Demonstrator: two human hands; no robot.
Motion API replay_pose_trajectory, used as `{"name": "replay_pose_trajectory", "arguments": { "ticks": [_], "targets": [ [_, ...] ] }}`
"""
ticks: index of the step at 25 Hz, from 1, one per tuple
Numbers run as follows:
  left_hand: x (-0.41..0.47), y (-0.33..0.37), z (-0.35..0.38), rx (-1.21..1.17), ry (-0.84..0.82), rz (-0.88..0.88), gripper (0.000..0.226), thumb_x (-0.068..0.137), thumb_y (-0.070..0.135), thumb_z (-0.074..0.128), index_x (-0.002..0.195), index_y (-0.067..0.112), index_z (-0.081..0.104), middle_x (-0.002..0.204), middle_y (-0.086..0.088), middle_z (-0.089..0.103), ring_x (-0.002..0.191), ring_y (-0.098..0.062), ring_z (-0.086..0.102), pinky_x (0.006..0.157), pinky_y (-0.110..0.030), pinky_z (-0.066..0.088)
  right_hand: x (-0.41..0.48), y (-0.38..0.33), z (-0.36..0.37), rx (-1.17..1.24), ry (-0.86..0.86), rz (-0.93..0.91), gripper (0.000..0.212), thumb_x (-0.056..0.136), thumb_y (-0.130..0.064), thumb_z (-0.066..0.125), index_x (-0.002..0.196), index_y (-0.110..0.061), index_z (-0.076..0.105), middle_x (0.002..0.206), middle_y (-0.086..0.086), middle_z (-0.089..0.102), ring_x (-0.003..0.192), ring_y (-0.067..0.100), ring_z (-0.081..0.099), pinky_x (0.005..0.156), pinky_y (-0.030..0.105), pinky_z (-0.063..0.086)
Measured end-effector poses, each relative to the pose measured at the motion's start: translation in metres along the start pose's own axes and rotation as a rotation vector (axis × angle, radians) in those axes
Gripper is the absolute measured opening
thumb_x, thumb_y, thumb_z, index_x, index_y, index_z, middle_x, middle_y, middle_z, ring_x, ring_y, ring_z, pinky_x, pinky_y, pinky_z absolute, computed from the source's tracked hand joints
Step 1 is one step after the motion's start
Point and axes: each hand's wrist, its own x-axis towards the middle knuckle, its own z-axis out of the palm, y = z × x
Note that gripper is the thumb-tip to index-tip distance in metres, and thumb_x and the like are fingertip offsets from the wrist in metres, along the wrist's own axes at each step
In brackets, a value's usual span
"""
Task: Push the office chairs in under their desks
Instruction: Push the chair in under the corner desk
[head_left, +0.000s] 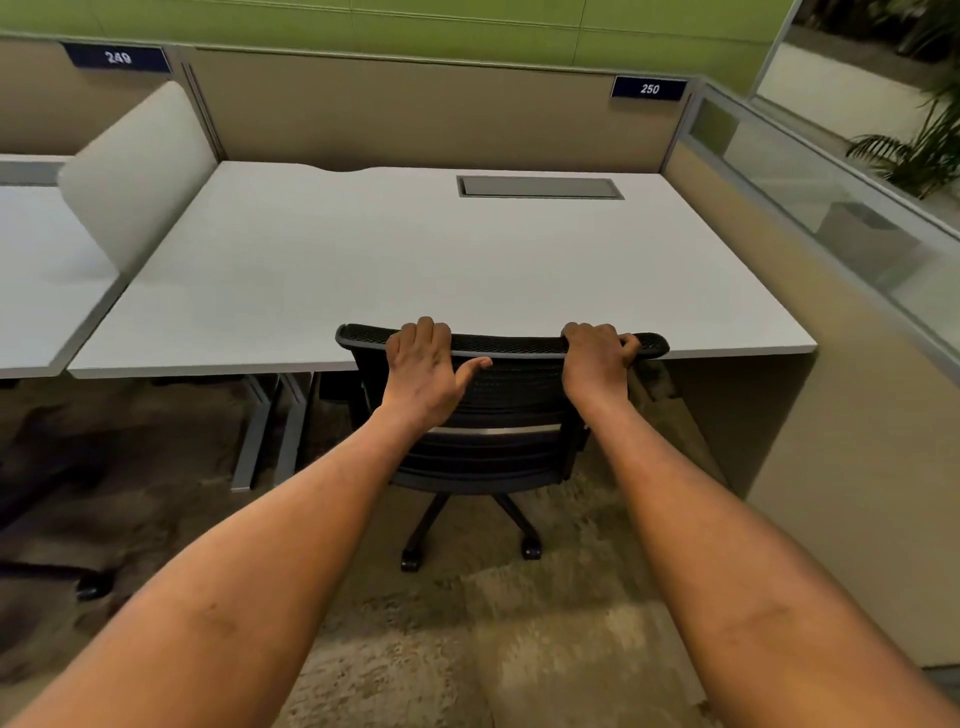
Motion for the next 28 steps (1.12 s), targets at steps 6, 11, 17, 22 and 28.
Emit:
{"name": "replay_pose_trajectory", "arguments": {
  "ticks": [6, 11, 17, 22, 28],
  "targets": [
    [0.017, 0.003, 0.012, 0.003, 0.007, -0.015, 0.056, 0.089, 0.067, 0.035, 0.093, 0.012, 0.045, 0.098, -0.009, 0.044, 0.090, -0.025, 0.038, 0.078, -0.037, 0.026, 0.027, 0.009, 0.007, -0.022, -0.015, -0.052, 0.031, 0.084, 0.004, 0.037, 0.095, -0.017, 0.057, 0.091, 0.003, 0.060, 0.099, 0.027, 0.049, 0.078, 0.040, 0.023],
    [0.027, 0.017, 0.020, -0.001, 0.008, -0.002, 0.048, 0.090, 0.063, 0.039, 0.087, 0.015, 0.039, 0.095, -0.007, 0.041, 0.085, -0.020, 0.027, 0.073, -0.035, 0.018, 0.043, 0.025, 0.010, -0.050, -0.060, -0.037, 0.031, 0.081, 0.006, 0.038, 0.091, -0.018, 0.054, 0.085, 0.000, 0.051, 0.102, 0.028, 0.048, 0.080, 0.040, 0.023],
    [0.028, 0.017, 0.009, -0.017, -0.149, -0.018, 0.054, 0.091, 0.063, 0.037, 0.104, 0.012, 0.045, 0.112, -0.009, 0.042, 0.105, -0.027, 0.038, 0.089, -0.038, 0.026, 0.041, 0.022, 0.002, -0.072, -0.185, -0.030, 0.069, 0.077, 0.001, 0.059, 0.139, -0.017, 0.033, 0.132, 0.011, 0.045, 0.123, 0.031, 0.036, 0.101, 0.043, 0.025],
    [-0.027, 0.008, -0.004, -0.074, -0.037, -0.033, 0.063, 0.095, 0.049, 0.046, 0.138, 0.003, 0.038, 0.144, -0.018, 0.035, 0.140, -0.033, 0.023, 0.121, -0.044, 0.013, -0.022, 0.000, 0.024, 0.016, 0.009, 0.027, 0.089, 0.076, -0.003, 0.063, 0.148, -0.002, 0.011, 0.155, 0.023, 0.012, 0.145, 0.035, 0.004, 0.118, 0.044, -0.004],
    [-0.146, -0.015, 0.003, -0.057, -0.027, -0.151, 0.053, 0.093, 0.039, 0.054, 0.128, -0.002, 0.050, 0.128, -0.020, 0.051, 0.126, -0.037, 0.044, 0.114, -0.043, 0.027, -0.112, -0.043, 0.046, 0.187, 0.029, 0.024, 0.070, 0.080, -0.016, 0.067, 0.139, -0.001, 0.033, 0.140, 0.017, 0.040, 0.131, 0.032, 0.036, 0.114, 0.045, 0.022]
  ]
}}
